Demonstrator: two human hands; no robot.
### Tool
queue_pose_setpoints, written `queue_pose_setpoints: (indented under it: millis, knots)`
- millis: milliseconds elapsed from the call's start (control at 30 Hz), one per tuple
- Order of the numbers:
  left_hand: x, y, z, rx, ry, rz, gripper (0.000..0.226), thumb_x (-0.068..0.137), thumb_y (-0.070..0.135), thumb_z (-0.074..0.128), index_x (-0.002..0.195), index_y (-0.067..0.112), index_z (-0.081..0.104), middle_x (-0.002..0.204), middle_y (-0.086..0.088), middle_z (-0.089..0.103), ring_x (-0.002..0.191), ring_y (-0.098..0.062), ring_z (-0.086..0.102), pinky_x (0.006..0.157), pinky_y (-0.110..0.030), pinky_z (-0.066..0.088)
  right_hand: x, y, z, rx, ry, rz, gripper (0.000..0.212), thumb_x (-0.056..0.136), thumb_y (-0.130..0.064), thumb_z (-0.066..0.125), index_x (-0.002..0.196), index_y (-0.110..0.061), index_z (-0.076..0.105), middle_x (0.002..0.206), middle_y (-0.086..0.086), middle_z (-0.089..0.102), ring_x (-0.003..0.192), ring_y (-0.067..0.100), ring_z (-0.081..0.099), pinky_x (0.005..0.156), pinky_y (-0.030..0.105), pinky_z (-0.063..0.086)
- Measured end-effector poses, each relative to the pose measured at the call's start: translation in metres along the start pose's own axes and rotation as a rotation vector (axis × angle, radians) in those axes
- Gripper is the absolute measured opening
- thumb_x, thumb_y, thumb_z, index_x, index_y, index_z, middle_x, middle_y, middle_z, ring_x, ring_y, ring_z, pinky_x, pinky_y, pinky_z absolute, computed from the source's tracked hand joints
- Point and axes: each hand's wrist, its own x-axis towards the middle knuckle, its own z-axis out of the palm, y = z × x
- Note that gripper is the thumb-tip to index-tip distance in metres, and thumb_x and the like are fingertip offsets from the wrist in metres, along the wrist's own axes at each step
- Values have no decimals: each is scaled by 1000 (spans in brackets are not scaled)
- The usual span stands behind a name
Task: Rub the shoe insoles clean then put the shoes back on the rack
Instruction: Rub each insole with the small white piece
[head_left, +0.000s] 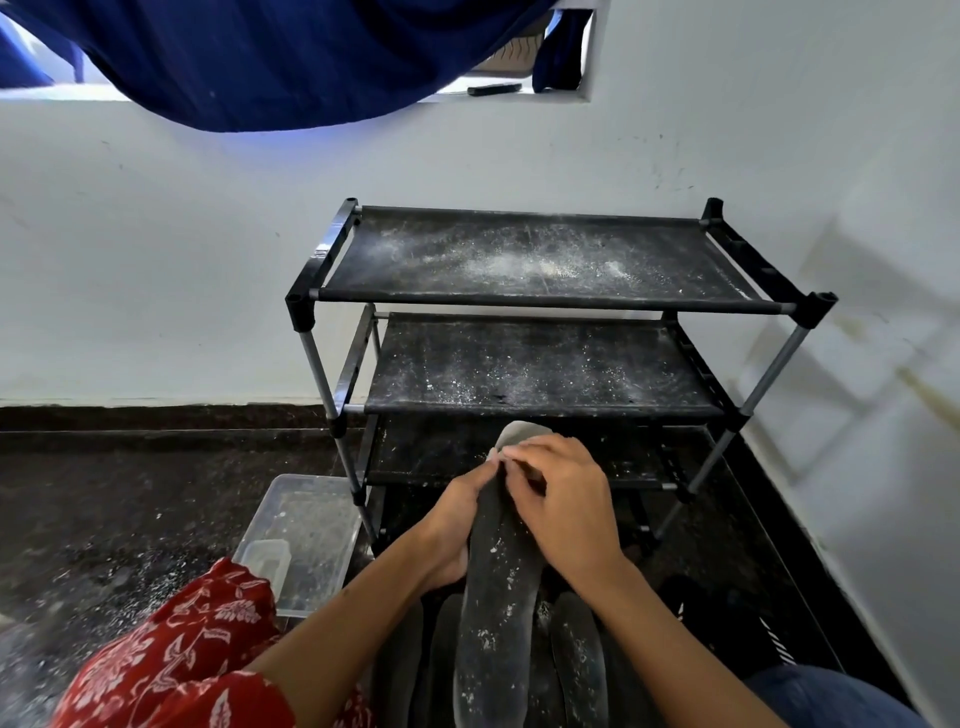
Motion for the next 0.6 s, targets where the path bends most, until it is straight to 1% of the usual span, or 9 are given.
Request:
queue_pose_setpoints:
  millis: [33, 100, 200, 267, 367, 400, 467, 533, 600]
  knots:
    - [1, 0, -1, 19, 39, 14, 48, 99, 40, 35, 99, 8, 70, 87, -16, 71, 77, -23, 69, 70, -34, 56, 0, 0, 1, -2, -10, -11, 15, 82, -13, 66, 94, -17, 73, 96, -5, 67, 89, 11, 60, 78, 24, 50]
    - [3, 0, -2, 33, 80, 20, 39, 99, 30, 37, 97, 6, 68, 81, -13, 71, 72, -21, 68, 69, -32, 54, 2, 2, 1, 38, -23, -6, 16, 83, -8, 65, 94, -16, 73, 94, -5, 68, 89, 9, 61, 80, 24, 51]
    - [6, 0, -6, 33, 79, 67, 28, 99, 17, 38, 113, 7, 60, 90, -15, 68, 77, -23, 65, 75, -35, 52, 5, 3, -1, 77, -17, 17, 17, 81, -3, 66, 89, -16, 73, 89, -5, 69, 85, 7, 63, 79, 25, 52]
    - [7, 1, -8, 62, 86, 96, 28, 99, 10, 38, 117, 6, 59, 93, -16, 67, 80, -24, 65, 76, -36, 52, 5, 3, -1, 73, 26, 22, 16, 81, -3, 66, 89, -15, 73, 88, -5, 69, 83, 6, 63, 78, 24, 52]
    - [7, 2, -6, 144, 73, 129, 28, 96, 0, 38, 111, 2, 62, 92, -17, 67, 80, -23, 65, 74, -32, 54, 5, 7, -2, 65, 77, 32, 16, 81, -3, 66, 91, -14, 73, 89, -4, 69, 83, 7, 63, 77, 23, 52]
    - [6, 2, -5, 159, 58, 147, 30, 95, -3, 38, 110, 3, 63, 91, -16, 67, 80, -22, 65, 73, -31, 55, 4, 7, -2, 66, 76, 24, 16, 81, -3, 66, 91, -14, 73, 90, -4, 69, 84, 7, 63, 78, 21, 51]
    - [4, 2, -2, 171, 39, 185, 38, 91, -11, 35, 109, 7, 63, 91, -13, 68, 83, -20, 65, 74, -28, 55, 3, 5, 1, 69, 35, -31, 15, 81, -4, 66, 91, -12, 73, 91, -2, 69, 87, 5, 61, 82, 11, 46]
    - [3, 3, -1, 182, 25, 212, 45, 88, -16, 31, 109, 9, 63, 95, -14, 66, 90, -21, 64, 78, -28, 53, 0, 0, 5, 63, -9, -99, 12, 81, -6, 64, 88, -9, 73, 90, 0, 68, 87, 0, 57, 84, 2, 39]
    - [3, 3, -2, 198, 0, 215, 48, 87, -17, 30, 113, 9, 62, 99, -15, 65, 93, -22, 63, 82, -30, 52, 0, 0, 4, 50, -8, -119, 11, 81, -5, 64, 86, -7, 73, 89, 0, 66, 87, -1, 54, 83, 1, 39]
